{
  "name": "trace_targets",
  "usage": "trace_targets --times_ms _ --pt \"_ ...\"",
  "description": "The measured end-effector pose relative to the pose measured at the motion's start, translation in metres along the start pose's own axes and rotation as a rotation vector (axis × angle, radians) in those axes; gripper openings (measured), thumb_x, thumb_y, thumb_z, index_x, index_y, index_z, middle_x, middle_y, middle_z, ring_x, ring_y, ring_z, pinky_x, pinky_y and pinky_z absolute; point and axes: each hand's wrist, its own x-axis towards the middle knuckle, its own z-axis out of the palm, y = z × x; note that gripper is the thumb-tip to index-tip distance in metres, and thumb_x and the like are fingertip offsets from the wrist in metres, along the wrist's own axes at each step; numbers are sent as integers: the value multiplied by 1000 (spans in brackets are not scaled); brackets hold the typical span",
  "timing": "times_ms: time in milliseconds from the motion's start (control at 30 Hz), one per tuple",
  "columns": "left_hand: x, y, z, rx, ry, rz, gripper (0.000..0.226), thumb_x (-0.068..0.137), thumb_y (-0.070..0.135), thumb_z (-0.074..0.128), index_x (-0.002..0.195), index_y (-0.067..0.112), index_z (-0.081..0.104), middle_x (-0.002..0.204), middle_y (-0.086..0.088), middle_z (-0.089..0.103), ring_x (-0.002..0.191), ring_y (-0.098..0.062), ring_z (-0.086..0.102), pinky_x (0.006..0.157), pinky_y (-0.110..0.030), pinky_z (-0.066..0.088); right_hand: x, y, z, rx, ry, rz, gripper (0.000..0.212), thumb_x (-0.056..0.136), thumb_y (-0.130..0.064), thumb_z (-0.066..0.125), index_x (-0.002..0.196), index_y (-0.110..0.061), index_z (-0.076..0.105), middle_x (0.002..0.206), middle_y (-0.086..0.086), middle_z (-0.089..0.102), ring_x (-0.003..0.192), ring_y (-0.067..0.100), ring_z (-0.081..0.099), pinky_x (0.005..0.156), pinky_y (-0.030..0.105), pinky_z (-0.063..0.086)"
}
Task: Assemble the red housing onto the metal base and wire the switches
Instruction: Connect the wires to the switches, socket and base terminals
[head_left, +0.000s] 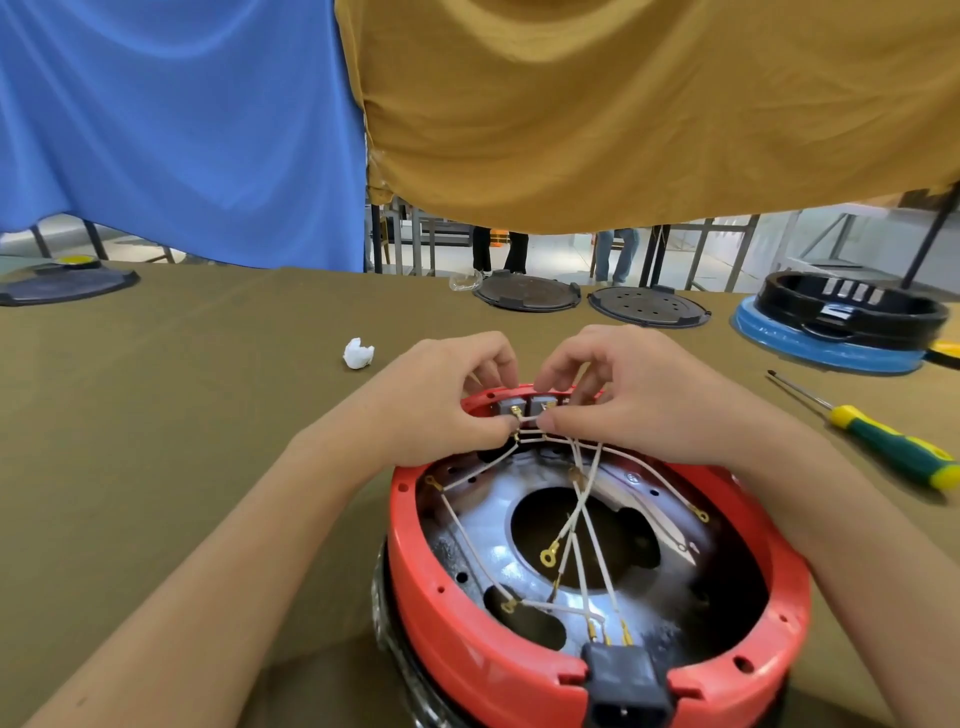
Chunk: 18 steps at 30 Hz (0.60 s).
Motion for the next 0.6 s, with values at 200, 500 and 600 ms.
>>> trace_targets --times_ms 200,500,600 --pt "1 4 -2 53 -107 65 11 91 32 70 102 31 73 122 9 58 112 -7 56 102 -32 42 -4 1 -6 -78 -29 53 20 73 -44 81 88 -35 70 94 -17 60 83 -5 63 78 27 56" --pt "2 4 -1 45 -106 75 6 94 27 66 96 32 70 116 9 57 105 -10 59 98 -34 44 -3 -2 -2 -212 -17 60 18 77 -46 78 87 -31 73 93 -10 54 79 3 55 71 26 49" --pt "2 3 -1 38 -119 65 6 92 28 66 95 32 70 117 11 56 103 -10 59 97 -35 45 -3 -2 -2 -195 -20 49 17 77 -45 78 85 -31 73 92 -11 54 79 2 55 71 27 50"
